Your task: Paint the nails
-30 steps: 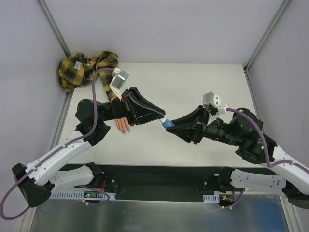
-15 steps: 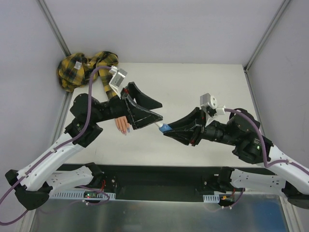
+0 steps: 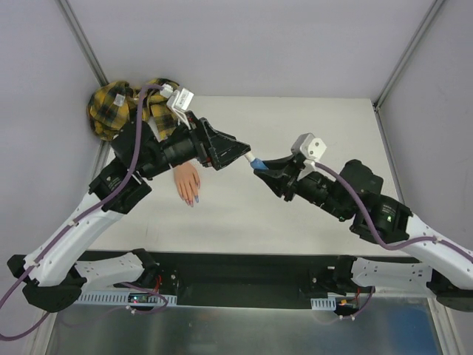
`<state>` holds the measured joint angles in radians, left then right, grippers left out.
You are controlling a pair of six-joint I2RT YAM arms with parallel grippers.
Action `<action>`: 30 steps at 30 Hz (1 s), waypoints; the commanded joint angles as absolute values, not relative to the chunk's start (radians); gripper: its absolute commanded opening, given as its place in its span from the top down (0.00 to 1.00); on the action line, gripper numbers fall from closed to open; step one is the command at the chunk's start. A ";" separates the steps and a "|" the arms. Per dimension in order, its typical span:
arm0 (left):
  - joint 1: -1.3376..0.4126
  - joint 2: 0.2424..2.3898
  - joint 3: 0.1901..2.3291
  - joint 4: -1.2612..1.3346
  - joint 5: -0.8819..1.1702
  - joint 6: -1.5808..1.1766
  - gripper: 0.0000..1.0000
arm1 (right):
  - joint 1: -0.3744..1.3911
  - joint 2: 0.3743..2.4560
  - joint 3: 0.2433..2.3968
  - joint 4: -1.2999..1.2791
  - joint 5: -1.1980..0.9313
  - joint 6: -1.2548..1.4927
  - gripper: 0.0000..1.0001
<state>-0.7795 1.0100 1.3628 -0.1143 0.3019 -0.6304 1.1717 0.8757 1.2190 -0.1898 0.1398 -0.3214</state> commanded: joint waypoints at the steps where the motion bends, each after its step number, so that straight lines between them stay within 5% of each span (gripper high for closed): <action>1: -0.784 1.070 1.416 -0.173 0.236 -0.589 0.26 | 1.195 0.910 1.267 -0.147 0.319 -0.445 1.00; 6: -0.784 1.126 1.459 -0.170 0.229 -0.591 0.39 | 1.210 0.934 1.259 -0.107 0.402 -0.485 1.00; 17: -0.782 1.189 1.434 -0.065 0.372 -0.670 0.98 | 1.216 0.939 1.213 -0.051 0.445 -0.483 1.00; 30: -0.765 1.143 1.126 0.604 0.684 -0.847 1.00 | 1.168 0.736 1.120 0.017 0.141 -0.226 1.00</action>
